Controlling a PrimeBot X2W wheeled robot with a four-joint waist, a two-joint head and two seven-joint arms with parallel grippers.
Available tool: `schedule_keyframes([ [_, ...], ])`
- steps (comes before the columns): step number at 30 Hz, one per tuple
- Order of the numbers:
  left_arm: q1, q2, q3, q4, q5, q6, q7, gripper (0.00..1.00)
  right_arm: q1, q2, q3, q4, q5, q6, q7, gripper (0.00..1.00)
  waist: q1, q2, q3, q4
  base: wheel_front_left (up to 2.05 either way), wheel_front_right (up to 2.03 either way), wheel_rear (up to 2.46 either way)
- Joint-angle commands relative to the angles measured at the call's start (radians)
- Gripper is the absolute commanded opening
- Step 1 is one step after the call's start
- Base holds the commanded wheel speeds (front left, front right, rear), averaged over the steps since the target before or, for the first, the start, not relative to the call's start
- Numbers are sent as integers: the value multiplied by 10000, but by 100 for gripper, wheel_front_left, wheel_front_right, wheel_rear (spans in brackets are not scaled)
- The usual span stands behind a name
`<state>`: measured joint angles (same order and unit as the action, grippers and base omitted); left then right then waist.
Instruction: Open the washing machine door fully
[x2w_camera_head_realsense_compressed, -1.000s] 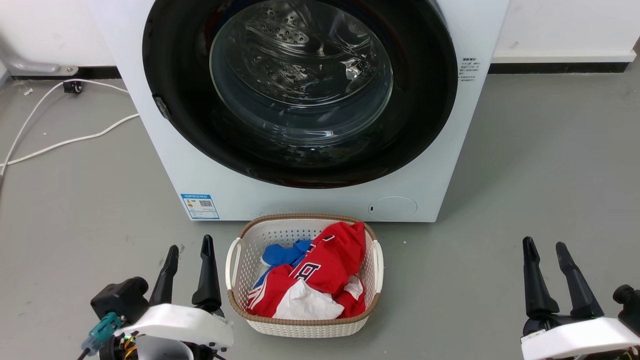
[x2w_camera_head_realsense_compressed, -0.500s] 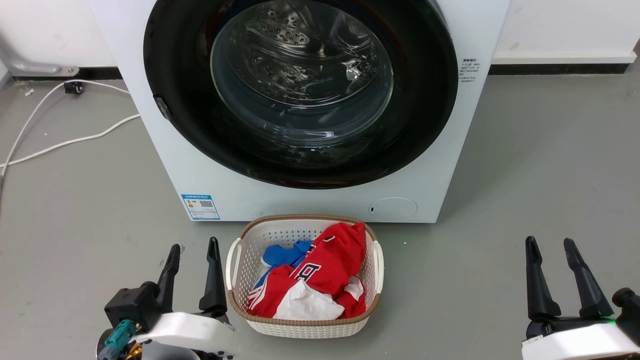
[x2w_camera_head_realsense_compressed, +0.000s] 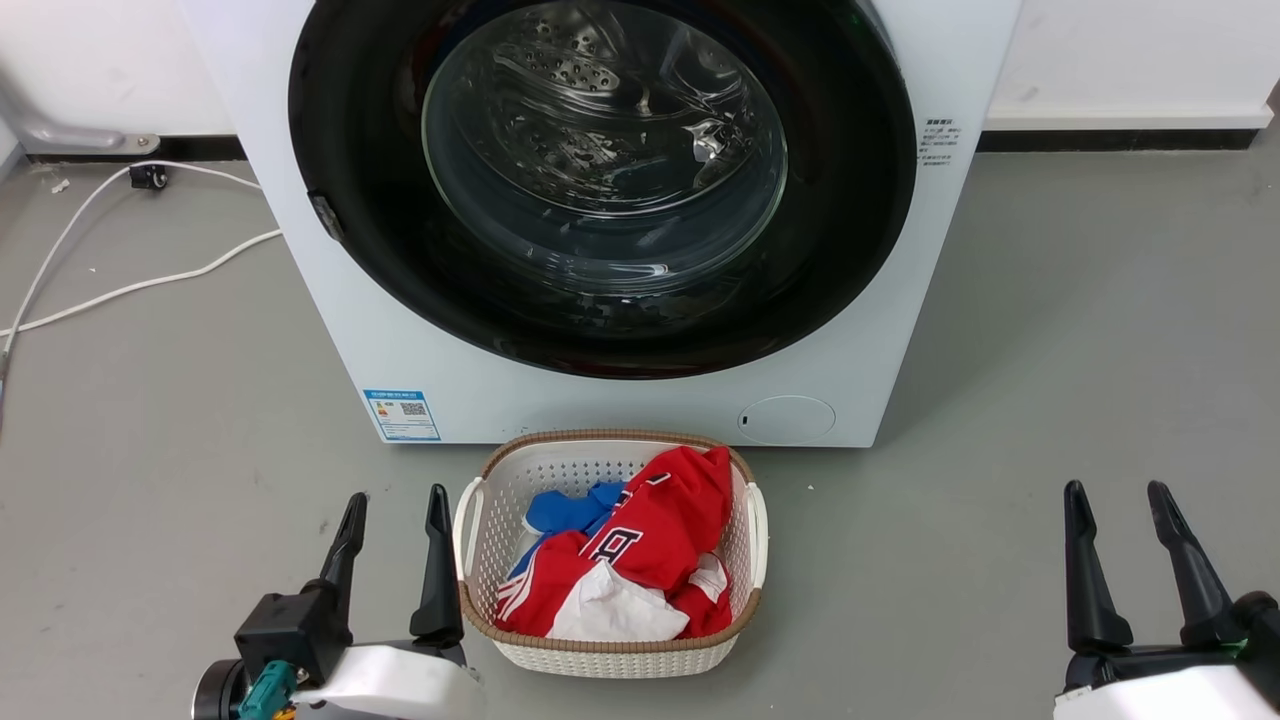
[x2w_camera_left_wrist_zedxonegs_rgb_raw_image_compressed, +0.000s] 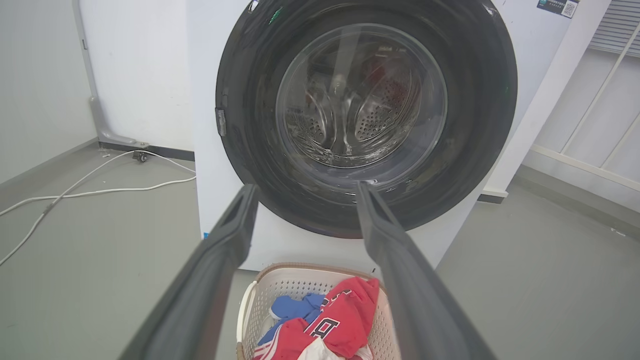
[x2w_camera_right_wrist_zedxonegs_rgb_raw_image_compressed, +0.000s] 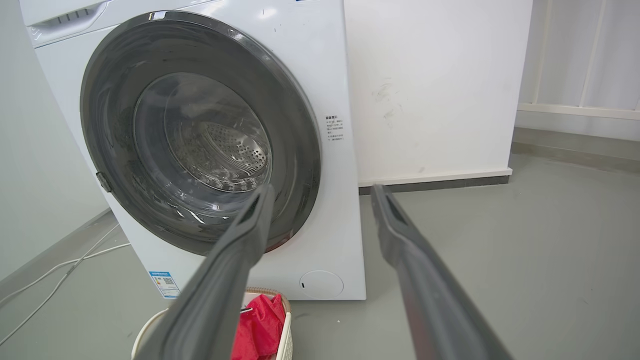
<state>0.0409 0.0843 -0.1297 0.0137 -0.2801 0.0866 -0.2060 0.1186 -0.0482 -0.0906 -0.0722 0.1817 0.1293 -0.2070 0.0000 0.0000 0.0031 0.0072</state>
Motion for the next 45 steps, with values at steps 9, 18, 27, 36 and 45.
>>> schedule_keyframes([
  [9,183,-137,206,52,793,-166,-232,100,170,-34,-85,-155,-519,22,-241,100,0,0,-24,15,0,0,0],
  [18,338,-249,397,189,1350,-402,-402,100,291,-33,-53,-115,-610,12,-396,100,0,0,-73,22,0,0,0],
  [27,426,-317,498,337,1861,-506,-559,100,427,-32,-33,-81,-811,13,-560,100,0,0,-74,56,0,0,0],
  [36,417,-341,570,470,1716,-554,-598,100,431,-32,-40,63,-591,14,-588,100,0,0,-60,71,0,0,0],
  [45,420,-341,537,567,1608,-510,-598,100,433,-32,-12,130,-377,13,-588,100,0,0,-53,78,0,0,0],
])
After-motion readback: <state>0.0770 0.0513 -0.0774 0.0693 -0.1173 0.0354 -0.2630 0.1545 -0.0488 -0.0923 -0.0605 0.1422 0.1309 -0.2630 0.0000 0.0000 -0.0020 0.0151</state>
